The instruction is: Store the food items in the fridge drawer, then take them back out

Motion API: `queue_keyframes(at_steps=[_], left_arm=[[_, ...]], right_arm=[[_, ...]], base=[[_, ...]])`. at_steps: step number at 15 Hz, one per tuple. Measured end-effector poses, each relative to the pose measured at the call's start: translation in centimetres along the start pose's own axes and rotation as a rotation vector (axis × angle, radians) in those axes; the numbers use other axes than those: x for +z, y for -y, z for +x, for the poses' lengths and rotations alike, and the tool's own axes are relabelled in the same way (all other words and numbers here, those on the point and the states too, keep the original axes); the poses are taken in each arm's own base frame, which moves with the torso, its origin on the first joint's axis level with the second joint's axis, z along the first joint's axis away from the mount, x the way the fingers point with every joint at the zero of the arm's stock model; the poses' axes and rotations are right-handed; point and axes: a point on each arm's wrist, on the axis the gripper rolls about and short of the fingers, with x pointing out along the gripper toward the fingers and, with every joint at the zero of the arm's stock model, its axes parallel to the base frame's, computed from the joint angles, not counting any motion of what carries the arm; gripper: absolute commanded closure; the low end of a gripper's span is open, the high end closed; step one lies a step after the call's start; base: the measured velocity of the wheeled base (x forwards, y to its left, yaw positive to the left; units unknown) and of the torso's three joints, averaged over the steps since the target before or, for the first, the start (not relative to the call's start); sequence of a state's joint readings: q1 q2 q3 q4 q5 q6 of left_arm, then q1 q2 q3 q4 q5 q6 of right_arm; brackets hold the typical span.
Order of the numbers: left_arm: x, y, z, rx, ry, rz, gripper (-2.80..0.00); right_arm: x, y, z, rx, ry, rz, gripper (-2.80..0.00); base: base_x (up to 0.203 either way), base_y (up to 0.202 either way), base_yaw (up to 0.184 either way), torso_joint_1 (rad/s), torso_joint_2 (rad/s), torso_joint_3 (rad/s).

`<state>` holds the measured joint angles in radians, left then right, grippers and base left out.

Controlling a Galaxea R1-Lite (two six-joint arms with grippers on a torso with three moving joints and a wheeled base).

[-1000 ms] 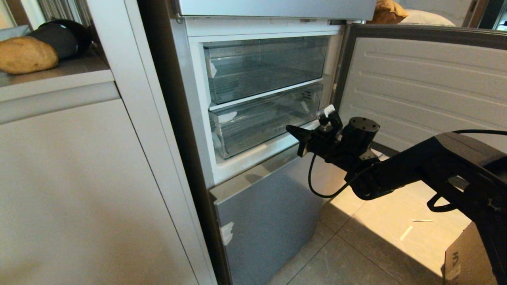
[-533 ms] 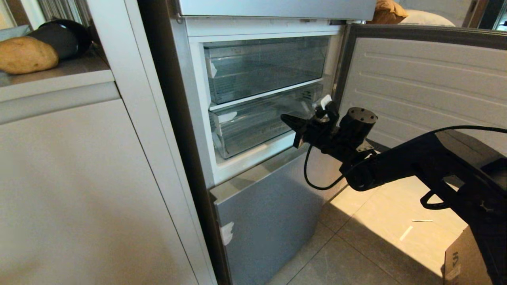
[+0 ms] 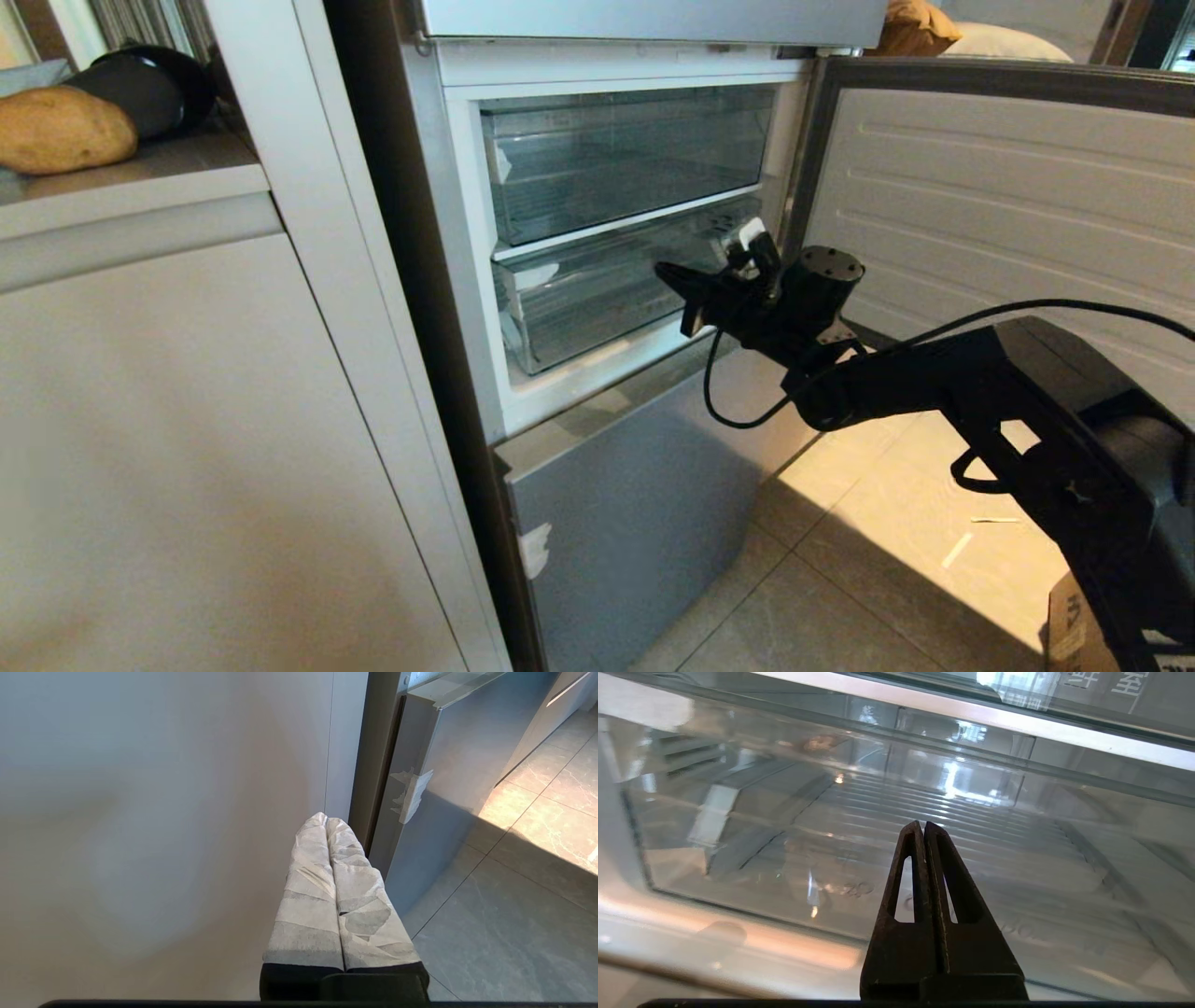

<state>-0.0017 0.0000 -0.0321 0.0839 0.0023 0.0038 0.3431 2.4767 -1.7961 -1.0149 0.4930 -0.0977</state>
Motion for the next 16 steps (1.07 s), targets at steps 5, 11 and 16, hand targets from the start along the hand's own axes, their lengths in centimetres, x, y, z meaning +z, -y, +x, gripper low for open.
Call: queue_keyframes(at_steps=[5,11,16], left_arm=[[0.0,0.0,0.0,0.0,0.0,0.0,0.0],[0.0,0.0,0.0,0.0,0.0,0.0,0.0],[0.0,0.0,0.0,0.0,0.0,0.0,0.0]], right_arm=[[-0.76,0.81,1.03,-0.006,-0.011,0.004,0.0],[-1.03,0.91,1.18,-0.008,-0.018,0.008,0.0],[-0.53,0.96,1.21,-0.015,-0.006,0.001,0.0]], base=[[0.0,0.0,0.0,0.008,0.0,0.0],[0.0,0.0,0.0,0.004,0.0,0.001],[0.0,0.0,0.0,0.0,0.0,0.0]])
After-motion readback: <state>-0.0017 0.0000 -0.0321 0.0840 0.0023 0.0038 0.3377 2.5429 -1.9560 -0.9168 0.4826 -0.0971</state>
